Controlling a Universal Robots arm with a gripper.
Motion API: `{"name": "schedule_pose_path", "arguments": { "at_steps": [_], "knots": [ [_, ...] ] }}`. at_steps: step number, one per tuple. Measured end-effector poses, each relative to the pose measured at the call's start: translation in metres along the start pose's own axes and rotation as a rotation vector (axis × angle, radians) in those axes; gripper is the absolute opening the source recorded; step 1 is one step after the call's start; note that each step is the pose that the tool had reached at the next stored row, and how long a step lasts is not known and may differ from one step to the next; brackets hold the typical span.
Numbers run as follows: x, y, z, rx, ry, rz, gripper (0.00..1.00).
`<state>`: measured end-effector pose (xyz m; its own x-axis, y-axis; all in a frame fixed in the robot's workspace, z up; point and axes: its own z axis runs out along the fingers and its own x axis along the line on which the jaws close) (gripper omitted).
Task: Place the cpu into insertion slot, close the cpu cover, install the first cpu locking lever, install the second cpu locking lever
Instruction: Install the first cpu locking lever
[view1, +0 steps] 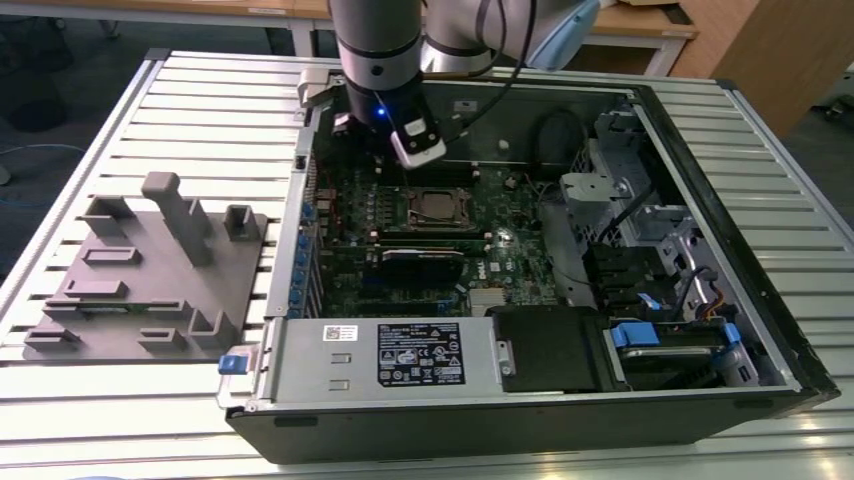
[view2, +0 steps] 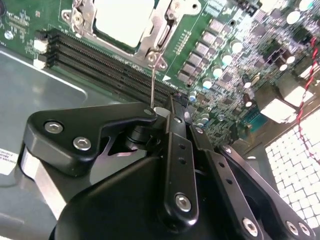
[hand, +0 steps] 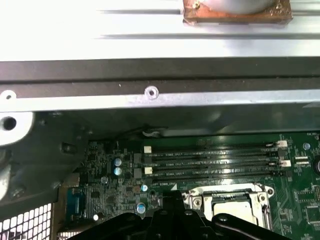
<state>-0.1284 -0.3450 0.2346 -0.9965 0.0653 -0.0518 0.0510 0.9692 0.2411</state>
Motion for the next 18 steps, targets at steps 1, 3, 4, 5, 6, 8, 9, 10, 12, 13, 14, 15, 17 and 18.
{"name": "schedule_pose_path", "arguments": {
  "at_steps": [1, 3, 4, 5, 6, 8, 9, 10, 12, 13, 14, 15, 17, 18],
  "knots": [
    [0.0001, -0.0001, 0.0000, -0.0061, 0.0001, 0.000, 0.10],
    [0.0005, -0.0003, -0.0001, -0.0193, 0.0005, 0.001, 0.10],
    [0.0006, -0.0005, -0.0001, -0.0281, 0.0010, 0.002, 0.10],
    [0.0007, -0.0006, -0.0002, -0.0368, 0.0014, 0.002, 0.10],
    [0.0007, -0.0007, -0.0002, -0.0414, 0.0016, 0.003, 0.10],
    [0.0008, -0.0007, -0.0003, -0.0474, 0.0019, 0.003, 0.10],
    [0.0008, -0.0007, -0.0003, -0.0481, 0.0019, 0.003, 0.10],
    [0.0008, -0.0007, -0.0002, -0.0484, 0.0020, 0.003, 0.10],
    [0.0006, -0.0007, -0.0002, -0.0487, 0.0020, 0.003, 0.10],
    [0.0001, -0.0008, -0.0002, -0.0487, 0.0020, 0.003, 0.10],
    [-0.0005, -0.0007, -0.0002, -0.0486, 0.0020, 0.003, 0.10],
    [-0.0014, -0.0006, -0.0001, -0.0486, 0.0019, 0.003, 0.10],
    [-0.0041, -0.0005, 0.0001, -0.0486, 0.0020, 0.003, 0.10],
    [-0.0056, -0.0004, 0.0002, -0.0486, 0.0020, 0.003, 0.10]
  ]
}}
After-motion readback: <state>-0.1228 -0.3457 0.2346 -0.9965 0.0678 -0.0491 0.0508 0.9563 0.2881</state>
